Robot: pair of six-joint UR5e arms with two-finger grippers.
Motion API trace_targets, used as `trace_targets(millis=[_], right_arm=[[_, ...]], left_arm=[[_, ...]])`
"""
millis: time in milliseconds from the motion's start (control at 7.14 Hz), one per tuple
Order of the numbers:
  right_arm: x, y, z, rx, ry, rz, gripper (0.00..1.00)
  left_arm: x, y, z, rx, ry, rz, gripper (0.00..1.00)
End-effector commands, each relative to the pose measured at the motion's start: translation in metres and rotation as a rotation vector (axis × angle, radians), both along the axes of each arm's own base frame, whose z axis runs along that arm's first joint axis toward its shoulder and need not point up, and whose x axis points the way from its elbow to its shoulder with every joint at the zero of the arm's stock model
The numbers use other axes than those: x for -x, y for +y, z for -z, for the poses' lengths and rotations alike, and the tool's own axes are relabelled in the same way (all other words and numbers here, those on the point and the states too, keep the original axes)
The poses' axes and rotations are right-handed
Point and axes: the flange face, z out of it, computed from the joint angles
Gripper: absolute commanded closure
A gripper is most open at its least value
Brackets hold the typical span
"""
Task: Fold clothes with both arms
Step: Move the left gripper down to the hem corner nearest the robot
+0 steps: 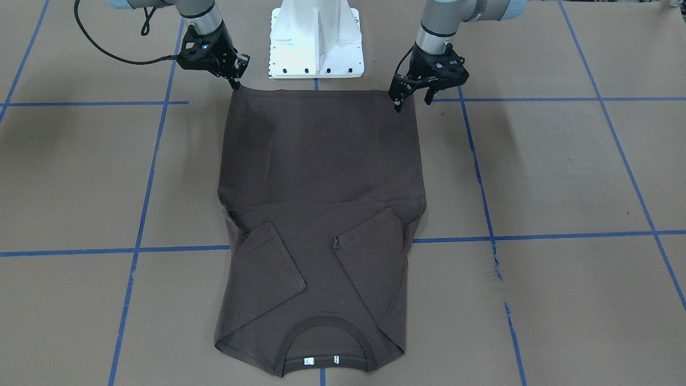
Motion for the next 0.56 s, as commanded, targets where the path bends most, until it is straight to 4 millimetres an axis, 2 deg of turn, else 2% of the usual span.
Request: trace_targets(millis=[0,420], right_arm=[[-0.003,-0.0021,0.0052,0.001,-0.013,0.001,1.0],[-0.0037,-0.0034,0.0066,0.002,-0.016,-0.001,1.0]], left_arm=[[-0.0208,0.046,-0.0073,0.044,-0.037,-0.017,0.1],[-0.0216,0.0476,-0.0125,0.05,-0.066,-0.018,0.14]])
